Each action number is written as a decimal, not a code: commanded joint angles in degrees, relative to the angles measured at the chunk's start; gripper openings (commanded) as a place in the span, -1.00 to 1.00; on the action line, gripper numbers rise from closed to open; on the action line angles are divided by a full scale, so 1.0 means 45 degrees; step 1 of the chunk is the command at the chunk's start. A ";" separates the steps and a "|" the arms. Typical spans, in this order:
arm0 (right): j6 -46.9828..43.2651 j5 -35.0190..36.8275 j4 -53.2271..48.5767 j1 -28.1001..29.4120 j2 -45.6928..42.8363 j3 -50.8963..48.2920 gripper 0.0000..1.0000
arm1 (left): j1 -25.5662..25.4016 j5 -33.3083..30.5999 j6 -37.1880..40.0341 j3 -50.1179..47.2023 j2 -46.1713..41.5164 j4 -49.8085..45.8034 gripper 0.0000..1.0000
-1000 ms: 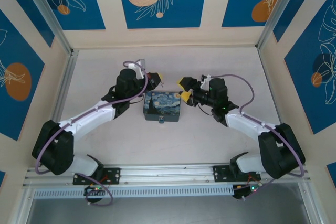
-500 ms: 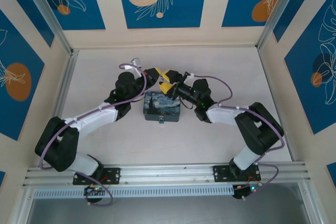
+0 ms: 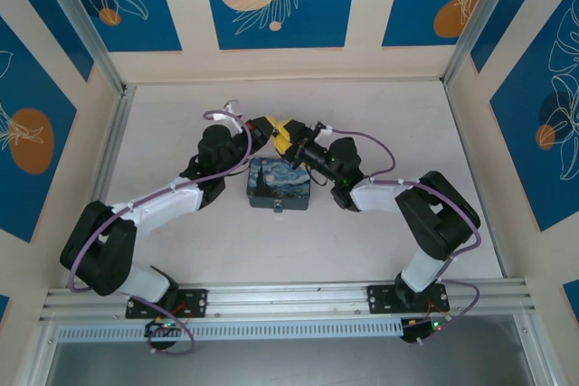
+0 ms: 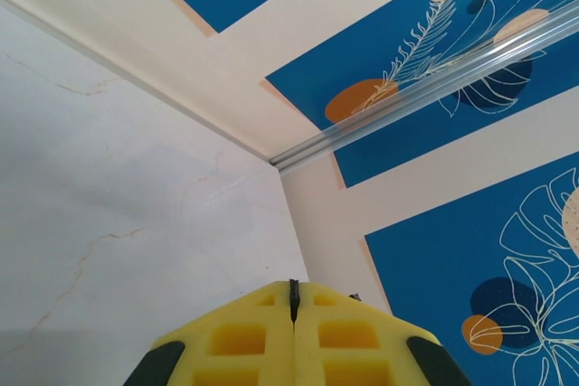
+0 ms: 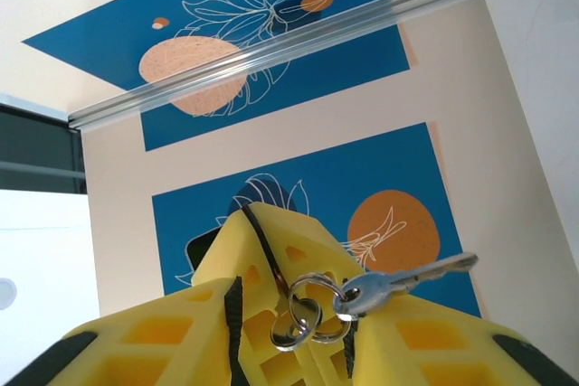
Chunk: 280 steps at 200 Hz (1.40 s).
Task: Unlock a padlock with a key
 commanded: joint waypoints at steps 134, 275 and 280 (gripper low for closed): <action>-0.0128 0.0440 0.0606 -0.0205 0.0193 -0.0055 -1.00 | 0.0129 0.0526 -0.0710 0.0818 -0.0303 -0.1998 -0.56; -0.7223 -0.2529 -0.2819 -0.1432 -0.2890 -0.1491 -1.00 | 0.1170 0.5419 -0.5413 0.1181 -0.0008 -0.3908 0.44; -0.7202 -0.2514 -0.2701 -0.1402 -0.2855 -0.1475 -1.00 | 0.1170 0.5422 -0.5580 0.1148 0.0024 -0.3756 0.42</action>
